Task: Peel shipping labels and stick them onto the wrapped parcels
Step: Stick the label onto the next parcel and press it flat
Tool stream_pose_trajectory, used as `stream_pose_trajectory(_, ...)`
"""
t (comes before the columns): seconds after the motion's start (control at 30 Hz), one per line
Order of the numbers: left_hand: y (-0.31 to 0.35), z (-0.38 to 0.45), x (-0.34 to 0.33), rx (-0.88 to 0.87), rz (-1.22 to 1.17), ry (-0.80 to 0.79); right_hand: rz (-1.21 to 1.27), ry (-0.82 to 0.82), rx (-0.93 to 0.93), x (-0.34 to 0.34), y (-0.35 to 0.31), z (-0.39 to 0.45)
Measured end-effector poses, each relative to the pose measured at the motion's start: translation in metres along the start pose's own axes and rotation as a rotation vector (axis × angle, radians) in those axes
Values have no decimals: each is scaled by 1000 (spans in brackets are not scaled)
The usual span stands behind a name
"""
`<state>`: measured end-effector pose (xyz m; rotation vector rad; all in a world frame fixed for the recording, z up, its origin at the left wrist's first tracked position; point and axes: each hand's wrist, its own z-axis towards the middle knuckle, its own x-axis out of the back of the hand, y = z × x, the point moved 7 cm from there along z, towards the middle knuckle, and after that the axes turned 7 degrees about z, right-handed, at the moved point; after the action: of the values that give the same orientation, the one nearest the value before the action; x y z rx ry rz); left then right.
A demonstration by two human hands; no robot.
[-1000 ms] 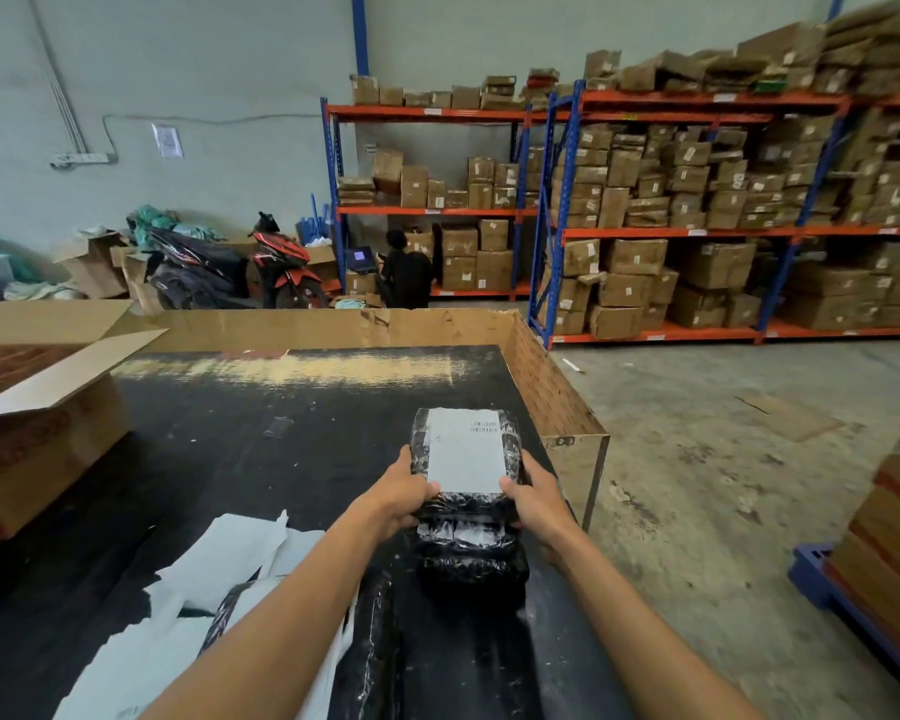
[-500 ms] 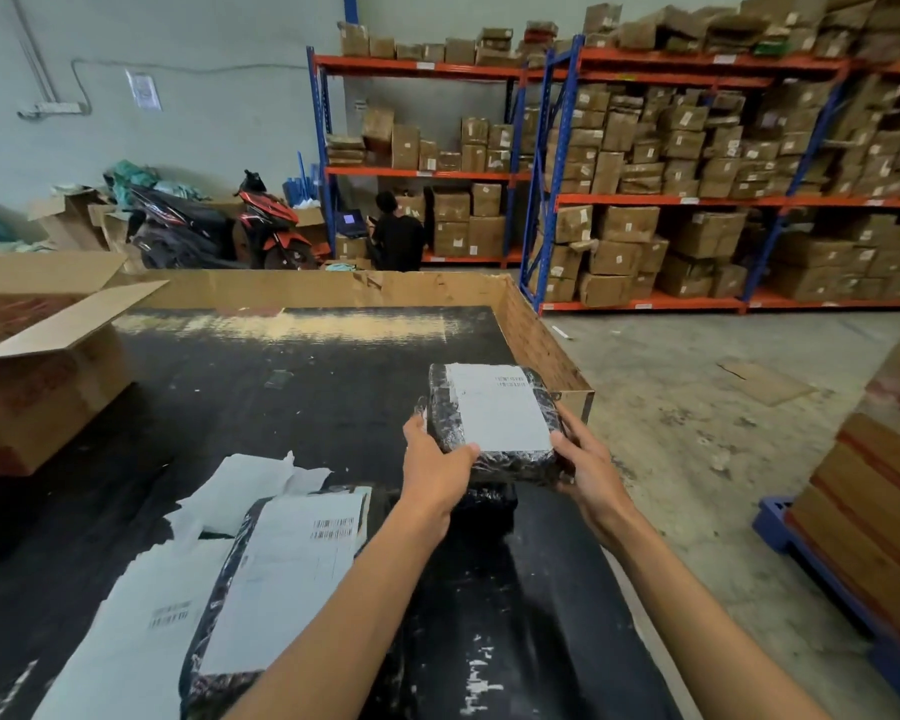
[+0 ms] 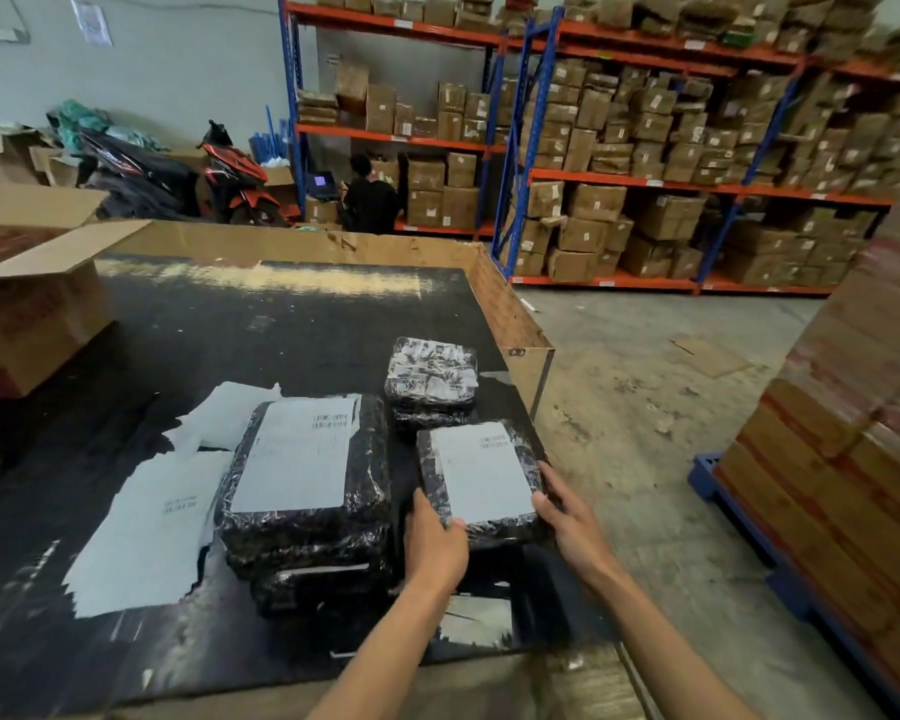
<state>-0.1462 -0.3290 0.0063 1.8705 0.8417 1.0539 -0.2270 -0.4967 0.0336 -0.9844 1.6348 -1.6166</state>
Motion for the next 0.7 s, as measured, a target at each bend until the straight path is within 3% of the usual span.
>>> stream_pose_trajectory(0.27,-25,-16,-2,26,127,-14,-144,-40,-98,-2,57,-11)
stream_pose_trajectory(0.43,-11,-21,-7,21,171,18,-296,-106,-109,0,46,-7)
stream_pose_trajectory(0.53,20,-29,-4,-117,174,44,-433,-88,-31,4,26,-2)
stream_pose_trajectory(0.7,93,-56,29,-432,169,108,-225,-10,174,-8,-41,4)
